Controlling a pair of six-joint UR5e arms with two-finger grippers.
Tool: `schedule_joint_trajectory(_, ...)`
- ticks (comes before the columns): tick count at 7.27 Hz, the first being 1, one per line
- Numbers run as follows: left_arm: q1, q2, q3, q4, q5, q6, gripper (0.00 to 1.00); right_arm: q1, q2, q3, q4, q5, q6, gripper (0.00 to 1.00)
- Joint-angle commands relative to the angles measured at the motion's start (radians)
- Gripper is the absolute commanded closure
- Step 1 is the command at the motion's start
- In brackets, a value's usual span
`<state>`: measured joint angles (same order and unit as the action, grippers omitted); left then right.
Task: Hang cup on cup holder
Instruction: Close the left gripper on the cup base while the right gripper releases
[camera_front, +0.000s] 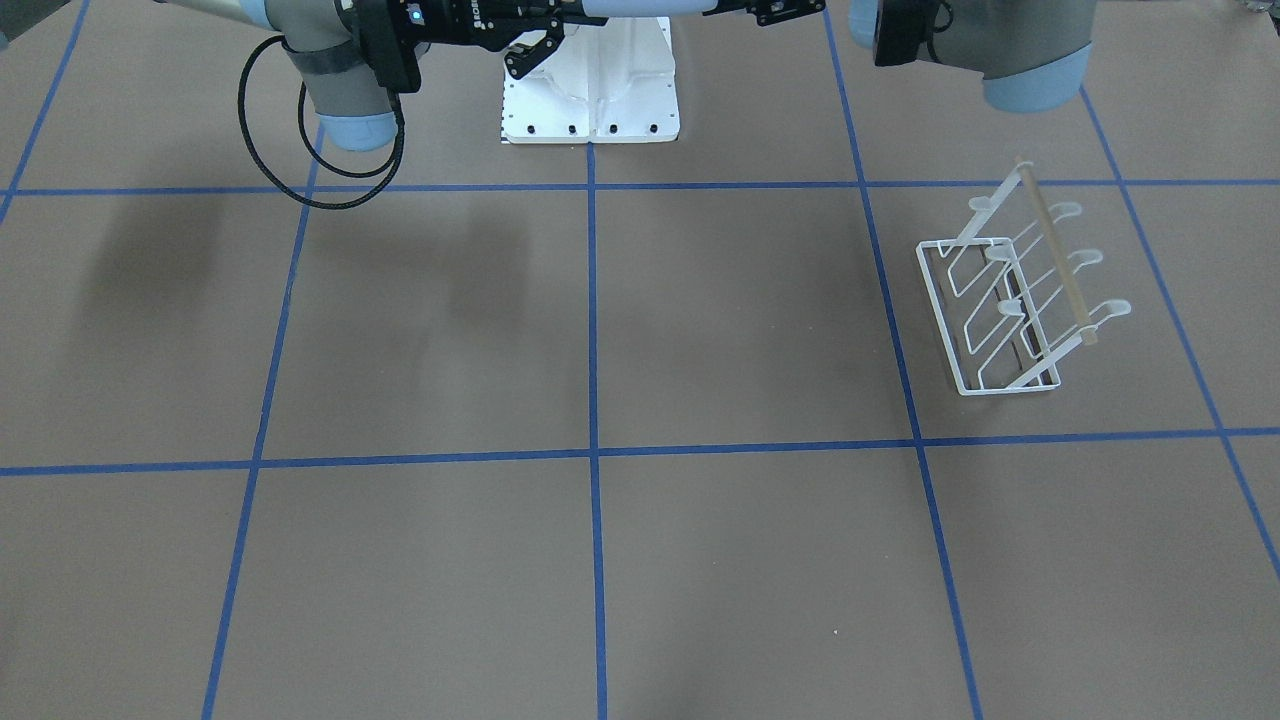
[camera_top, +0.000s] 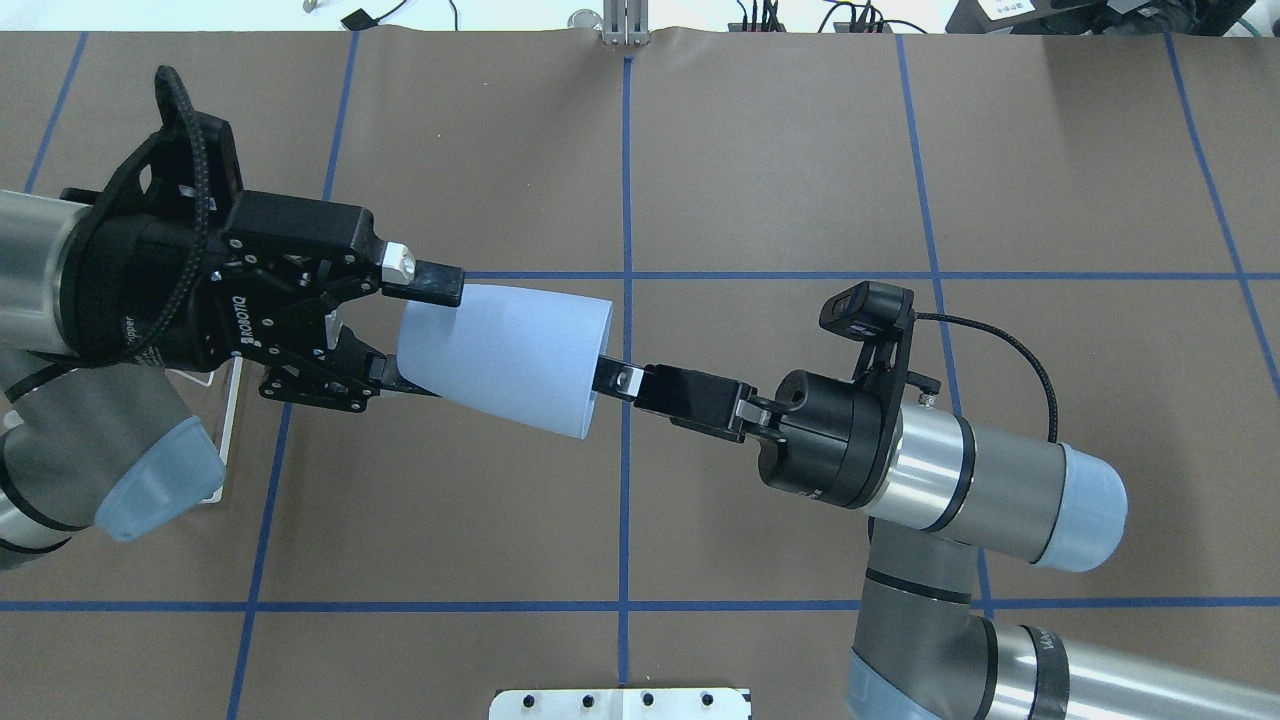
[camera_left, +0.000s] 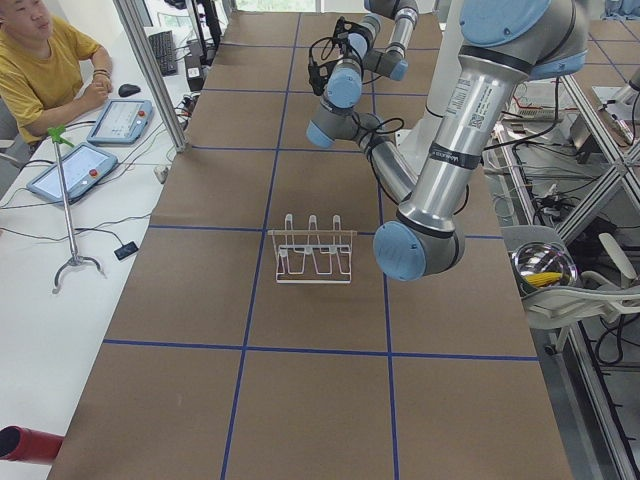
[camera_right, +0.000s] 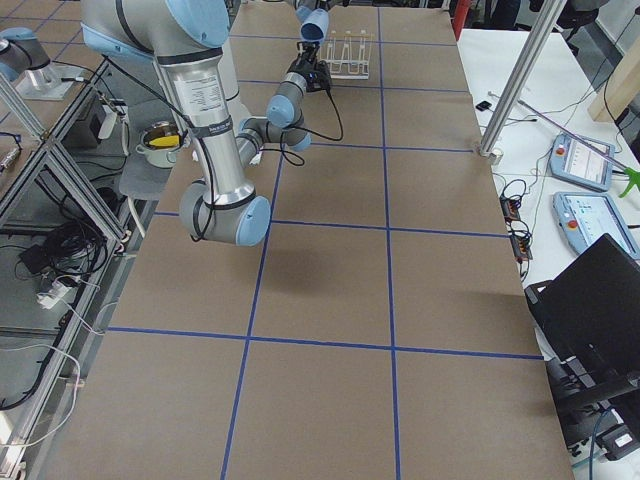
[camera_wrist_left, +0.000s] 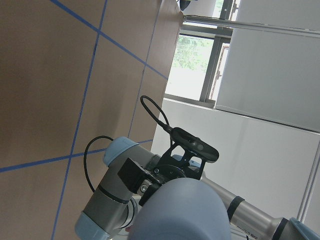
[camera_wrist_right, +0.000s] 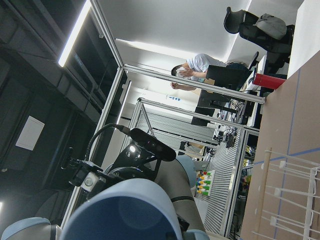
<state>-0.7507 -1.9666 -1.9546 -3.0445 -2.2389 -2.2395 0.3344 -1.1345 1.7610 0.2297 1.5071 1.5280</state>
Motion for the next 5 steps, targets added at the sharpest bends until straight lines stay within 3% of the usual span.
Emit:
schedule_joint_trajectory(1, 0.002, 0.000, -0.003, -0.005, 0.001, -0.003, 0.29, -0.006, -0.001, 0.000, 0.000, -0.005, -0.002, 1.00)
schedule_joint_trajectory(2, 0.001, 0.000, -0.003, -0.005, 0.001, -0.002, 0.45, -0.011, -0.001, 0.000, 0.000, -0.005, -0.003, 0.96)
schedule_joint_trajectory(3, 0.001, -0.002, 0.000, -0.007, 0.001, 0.000, 0.71, -0.012, -0.001, 0.002, 0.000, -0.005, -0.003, 0.59)
schedule_joint_trajectory(4, 0.001, 0.000, 0.008, -0.034, 0.001, 0.000, 0.91, -0.011, -0.001, 0.009, 0.000, -0.005, -0.003, 0.30)
schedule_joint_trajectory(5, 0.001, 0.000, 0.010, -0.037, 0.001, 0.001, 1.00, -0.009, -0.004, 0.011, 0.000, -0.014, -0.003, 0.00)
